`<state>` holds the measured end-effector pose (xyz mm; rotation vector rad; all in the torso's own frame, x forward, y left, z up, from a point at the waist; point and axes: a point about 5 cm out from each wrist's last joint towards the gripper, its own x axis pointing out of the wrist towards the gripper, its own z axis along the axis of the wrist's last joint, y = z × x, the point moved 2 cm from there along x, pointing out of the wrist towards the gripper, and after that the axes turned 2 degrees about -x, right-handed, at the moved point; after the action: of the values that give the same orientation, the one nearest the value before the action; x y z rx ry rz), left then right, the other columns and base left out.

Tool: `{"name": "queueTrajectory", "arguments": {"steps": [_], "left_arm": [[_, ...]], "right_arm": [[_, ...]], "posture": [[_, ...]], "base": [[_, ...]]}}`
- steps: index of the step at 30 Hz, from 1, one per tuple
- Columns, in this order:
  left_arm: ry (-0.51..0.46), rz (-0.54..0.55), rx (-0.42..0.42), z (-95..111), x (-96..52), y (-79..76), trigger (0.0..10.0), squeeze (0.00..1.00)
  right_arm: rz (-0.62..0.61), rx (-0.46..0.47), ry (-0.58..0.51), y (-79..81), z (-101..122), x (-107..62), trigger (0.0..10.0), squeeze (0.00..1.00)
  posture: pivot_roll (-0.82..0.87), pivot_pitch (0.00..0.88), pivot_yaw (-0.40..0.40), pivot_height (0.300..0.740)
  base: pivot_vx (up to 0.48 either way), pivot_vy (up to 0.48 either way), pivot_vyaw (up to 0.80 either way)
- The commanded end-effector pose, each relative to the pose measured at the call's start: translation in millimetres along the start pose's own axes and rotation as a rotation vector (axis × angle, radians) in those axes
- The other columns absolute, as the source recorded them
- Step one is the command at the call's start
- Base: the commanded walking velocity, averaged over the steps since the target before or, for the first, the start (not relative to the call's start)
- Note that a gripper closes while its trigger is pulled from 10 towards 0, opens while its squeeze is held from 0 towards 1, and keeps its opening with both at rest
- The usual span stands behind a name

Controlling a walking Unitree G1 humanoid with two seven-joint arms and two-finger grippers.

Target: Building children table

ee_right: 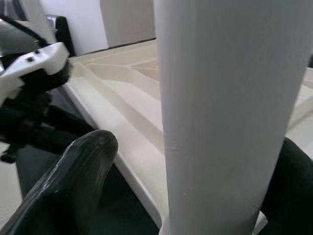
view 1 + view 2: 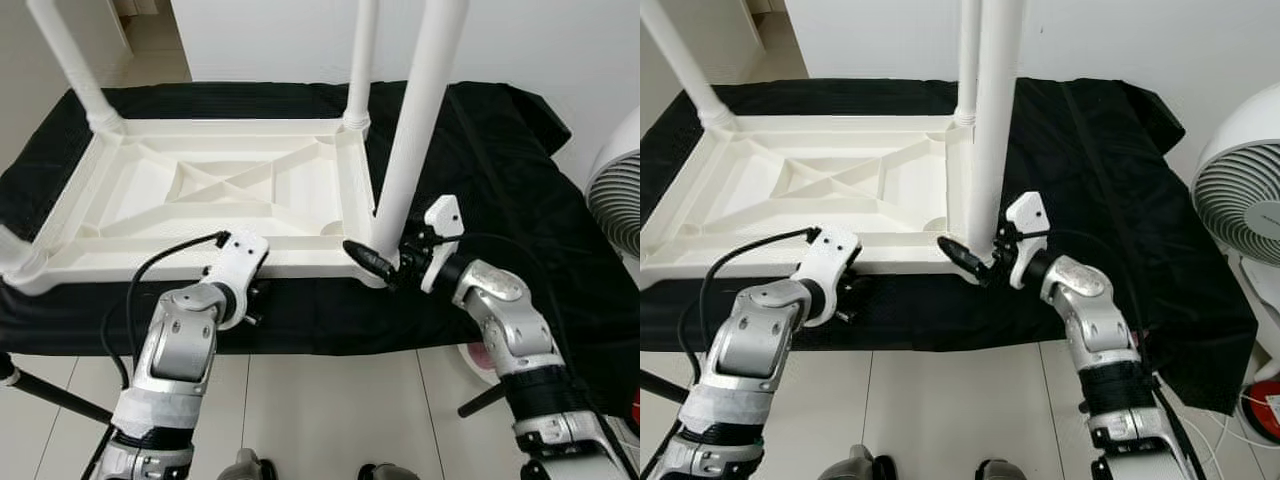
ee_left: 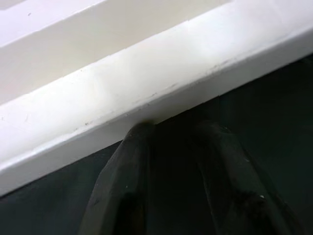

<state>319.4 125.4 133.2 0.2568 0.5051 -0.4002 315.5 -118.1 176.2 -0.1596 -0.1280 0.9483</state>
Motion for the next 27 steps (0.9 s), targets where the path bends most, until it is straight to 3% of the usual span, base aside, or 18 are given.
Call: {"name": "queueTrajectory", "arguments": {"steps": [1,8,9,14,24,27], "left_arm": [[-0.021,0.399,0.014,4,-2.0,27.1,10.0,0.00],[-0.024,0.407,0.018,6,2.5,30.5,10.0,0.00],[-0.038,0.410,0.015,10,5.5,32.0,10.0,0.00],[-0.065,0.410,0.019,16,9.3,33.5,10.0,0.00],[-0.077,0.406,0.013,20,15.0,35.0,10.0,0.00],[-0.082,0.401,0.015,19,15.8,33.3,10.0,0.00]], "right_arm": [[0.107,0.029,-0.001,19.2,-2,5.6,10.0,0.00],[0.176,0.057,-0.010,36.3,2,2.7,10.0,0.00],[0.215,0.075,-0.026,48.6,6,4.8,10.0,0.00],[0.287,0.105,-0.046,70.7,10,11.3,10.0,0.00],[0.353,0.165,-0.070,95.8,13,24.2,10.0,0.00],[0.342,0.171,-0.073,96.6,13,26.2,10.0,0.00]], "posture": [[-0.10,0.094,0.053,0.740],[-0.12,0.097,0.064,0.740],[-0.13,0.098,0.067,0.740],[-0.14,0.100,0.069,0.740],[-0.15,0.101,0.064,0.740],[-0.14,0.101,0.063,0.740]], "base": [[0.000,0.000,0.00],[0.000,0.000,0.00],[0.000,0.000,0.00],[0.000,0.000,0.00],[0.000,0.000,0.00],[0.000,0.000,0.00]]}}
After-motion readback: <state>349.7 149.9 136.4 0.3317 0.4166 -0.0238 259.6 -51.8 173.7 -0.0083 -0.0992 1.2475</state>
